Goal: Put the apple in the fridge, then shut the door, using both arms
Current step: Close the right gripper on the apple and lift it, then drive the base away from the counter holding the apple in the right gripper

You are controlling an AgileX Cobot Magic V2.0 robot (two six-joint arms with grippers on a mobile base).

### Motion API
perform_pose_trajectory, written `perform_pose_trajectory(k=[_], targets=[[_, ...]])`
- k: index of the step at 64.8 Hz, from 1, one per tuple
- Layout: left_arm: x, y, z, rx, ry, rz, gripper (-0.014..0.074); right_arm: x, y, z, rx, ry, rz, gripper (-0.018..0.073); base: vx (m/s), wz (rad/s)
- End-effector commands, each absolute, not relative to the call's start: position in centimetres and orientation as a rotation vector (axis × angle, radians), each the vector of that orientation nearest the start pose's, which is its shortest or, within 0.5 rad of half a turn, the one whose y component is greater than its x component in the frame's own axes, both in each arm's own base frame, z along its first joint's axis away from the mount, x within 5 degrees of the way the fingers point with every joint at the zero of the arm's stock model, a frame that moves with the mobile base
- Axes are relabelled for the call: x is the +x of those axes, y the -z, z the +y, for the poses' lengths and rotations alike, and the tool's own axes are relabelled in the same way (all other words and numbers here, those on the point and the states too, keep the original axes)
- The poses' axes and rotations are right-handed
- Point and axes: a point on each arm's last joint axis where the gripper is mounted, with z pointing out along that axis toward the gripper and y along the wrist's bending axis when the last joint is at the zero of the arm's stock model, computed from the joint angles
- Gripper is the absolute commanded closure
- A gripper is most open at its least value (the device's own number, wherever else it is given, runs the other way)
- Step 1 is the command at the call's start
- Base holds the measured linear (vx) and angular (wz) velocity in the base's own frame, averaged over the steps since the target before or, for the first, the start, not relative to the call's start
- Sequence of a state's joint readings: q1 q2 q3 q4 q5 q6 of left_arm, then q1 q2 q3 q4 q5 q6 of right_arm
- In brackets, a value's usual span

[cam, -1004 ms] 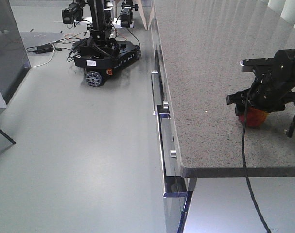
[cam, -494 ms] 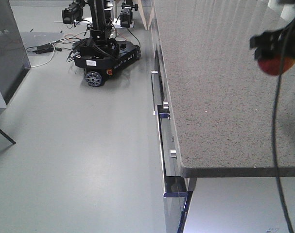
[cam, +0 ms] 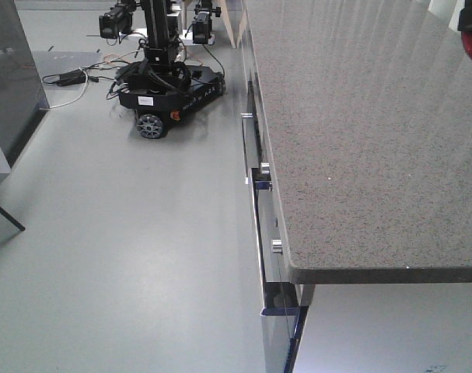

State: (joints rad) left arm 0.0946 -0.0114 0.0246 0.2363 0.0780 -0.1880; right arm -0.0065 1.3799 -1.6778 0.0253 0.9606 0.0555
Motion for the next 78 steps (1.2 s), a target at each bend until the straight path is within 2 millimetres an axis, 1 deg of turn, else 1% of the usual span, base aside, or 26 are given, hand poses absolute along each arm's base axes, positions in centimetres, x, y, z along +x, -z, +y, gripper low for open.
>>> perform_pose_trajectory(k=[1,78], targets=[[5.62,-19.59,0.52,-0.046,-0.097,1.518,0.0602,27.35,-49.52,-0.05,0.061,-0.055,2.019,0.0457,0.00,0.00],[5.62,-19.59,0.52,-0.046,-0.097,1.518,0.0602,27.38,-49.49,-0.05,0.067,-0.059,2.019,0.0457,0.00,0.00]])
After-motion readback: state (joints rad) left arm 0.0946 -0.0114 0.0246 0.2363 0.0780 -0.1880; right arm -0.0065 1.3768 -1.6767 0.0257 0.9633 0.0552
